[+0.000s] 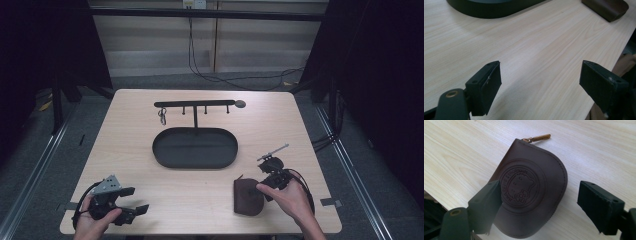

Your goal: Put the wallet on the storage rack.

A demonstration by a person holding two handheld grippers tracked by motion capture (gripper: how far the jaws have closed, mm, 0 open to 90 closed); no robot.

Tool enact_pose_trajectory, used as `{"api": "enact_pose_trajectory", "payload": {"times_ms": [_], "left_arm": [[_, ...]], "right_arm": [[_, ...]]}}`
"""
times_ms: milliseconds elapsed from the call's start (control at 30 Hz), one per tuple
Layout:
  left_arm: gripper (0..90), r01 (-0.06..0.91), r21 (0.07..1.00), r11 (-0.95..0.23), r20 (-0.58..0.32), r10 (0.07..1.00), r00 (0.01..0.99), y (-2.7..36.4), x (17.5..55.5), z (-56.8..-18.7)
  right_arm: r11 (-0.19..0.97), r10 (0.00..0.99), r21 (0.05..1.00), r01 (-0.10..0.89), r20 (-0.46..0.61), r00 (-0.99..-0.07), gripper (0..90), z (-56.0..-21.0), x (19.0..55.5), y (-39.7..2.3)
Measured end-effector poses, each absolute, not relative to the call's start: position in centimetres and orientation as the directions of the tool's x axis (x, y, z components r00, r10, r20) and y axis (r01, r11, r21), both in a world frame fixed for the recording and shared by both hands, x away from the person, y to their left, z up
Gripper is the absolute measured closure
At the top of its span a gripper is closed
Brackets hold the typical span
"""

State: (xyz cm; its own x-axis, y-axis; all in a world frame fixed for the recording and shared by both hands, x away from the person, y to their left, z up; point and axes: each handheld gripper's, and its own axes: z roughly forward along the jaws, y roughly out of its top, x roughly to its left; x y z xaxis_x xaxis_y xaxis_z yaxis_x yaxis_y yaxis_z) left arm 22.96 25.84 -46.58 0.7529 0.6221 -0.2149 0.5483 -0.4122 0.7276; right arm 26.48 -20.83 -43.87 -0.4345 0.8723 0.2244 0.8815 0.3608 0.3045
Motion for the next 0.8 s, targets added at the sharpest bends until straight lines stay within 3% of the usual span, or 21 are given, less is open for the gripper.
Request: {"api": "enact_pose_trajectory", "payload": {"times_ms": [233, 800], "left_arm": [[17.5, 0.558, 0.718, -0.417, -0.217, 0.627, 0.748, 26.0, 23.1, -46.6], [17.5, 0.561, 0.714, -0.418, -0.207, 0.64, 0.74, 26.1, 23.1, -46.5]], "right_arm": [[0.402, 0.862, 0.224, 0.888, 0.235, -0.45, 22.1, -44.5, 27.8, -19.7], [0.433, 0.87, 0.123, 0.893, 0.203, -0.45, 17.7, -45.8, 29.1, -18.1]]}}
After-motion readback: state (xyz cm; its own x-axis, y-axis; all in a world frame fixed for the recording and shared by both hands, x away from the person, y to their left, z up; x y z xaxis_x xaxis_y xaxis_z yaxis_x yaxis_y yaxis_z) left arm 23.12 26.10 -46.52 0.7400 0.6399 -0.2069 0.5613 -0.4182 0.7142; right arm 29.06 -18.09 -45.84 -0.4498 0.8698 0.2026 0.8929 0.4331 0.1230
